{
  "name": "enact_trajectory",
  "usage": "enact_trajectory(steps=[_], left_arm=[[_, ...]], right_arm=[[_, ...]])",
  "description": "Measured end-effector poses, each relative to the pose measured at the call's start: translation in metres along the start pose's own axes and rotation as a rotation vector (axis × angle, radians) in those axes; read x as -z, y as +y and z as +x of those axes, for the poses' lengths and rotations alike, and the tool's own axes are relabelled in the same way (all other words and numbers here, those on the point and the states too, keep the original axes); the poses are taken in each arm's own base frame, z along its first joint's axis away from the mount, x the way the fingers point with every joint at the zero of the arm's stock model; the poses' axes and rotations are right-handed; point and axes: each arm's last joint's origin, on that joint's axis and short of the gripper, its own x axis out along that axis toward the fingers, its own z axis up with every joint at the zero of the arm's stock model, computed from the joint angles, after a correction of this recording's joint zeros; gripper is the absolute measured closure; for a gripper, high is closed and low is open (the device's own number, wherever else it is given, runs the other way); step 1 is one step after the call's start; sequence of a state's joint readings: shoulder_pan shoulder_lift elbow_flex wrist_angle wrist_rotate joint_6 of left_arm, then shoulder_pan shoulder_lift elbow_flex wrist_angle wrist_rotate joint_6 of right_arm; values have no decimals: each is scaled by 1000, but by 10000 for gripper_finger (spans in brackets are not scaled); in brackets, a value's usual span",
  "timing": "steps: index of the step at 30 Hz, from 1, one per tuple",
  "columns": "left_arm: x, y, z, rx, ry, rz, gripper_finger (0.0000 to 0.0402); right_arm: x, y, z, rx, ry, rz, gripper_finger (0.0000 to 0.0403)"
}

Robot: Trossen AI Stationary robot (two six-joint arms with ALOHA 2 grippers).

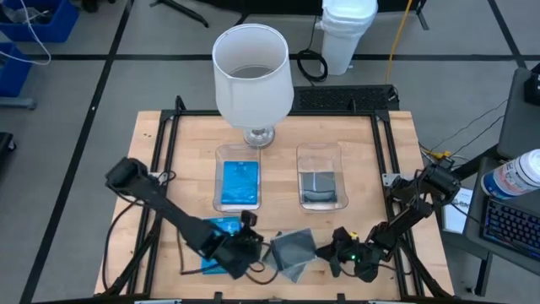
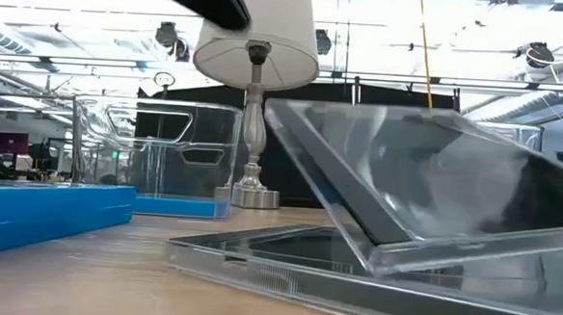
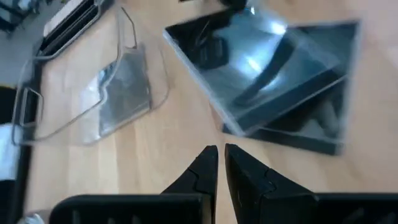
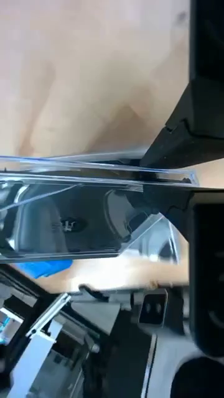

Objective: Pick & place jewel cases by type
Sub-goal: Put the black CD case into the right transparent bin

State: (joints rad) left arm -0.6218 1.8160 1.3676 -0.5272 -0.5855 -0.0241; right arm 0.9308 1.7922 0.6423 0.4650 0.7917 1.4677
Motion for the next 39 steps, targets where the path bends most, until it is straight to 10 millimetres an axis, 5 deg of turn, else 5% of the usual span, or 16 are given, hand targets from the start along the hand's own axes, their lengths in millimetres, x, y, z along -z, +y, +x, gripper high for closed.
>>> enact_trajectory(steps=[7, 15, 20, 27, 32, 39], left_arm=[[5, -24, -23, 77, 2, -9, 362], [11, -43, -22, 88, -11, -96, 362], [29, -52, -9, 82, -24, -102, 362], [52, -51, 12, 66, -24, -136, 362], [66, -48, 23, 56, -24, -155, 362], [79, -44, 32, 65, 15, -173, 362]], right_arm=[[-3, 19, 0, -115, -49, -186, 375], [-18, 57, -11, -215, -115, -371, 375], [-50, 88, -38, -228, -208, -524, 375], [-114, 113, -88, -36, -352, -685, 375], [-152, 109, -105, 79, -361, -678, 375], [-192, 76, -117, 323, -214, -561, 375]])
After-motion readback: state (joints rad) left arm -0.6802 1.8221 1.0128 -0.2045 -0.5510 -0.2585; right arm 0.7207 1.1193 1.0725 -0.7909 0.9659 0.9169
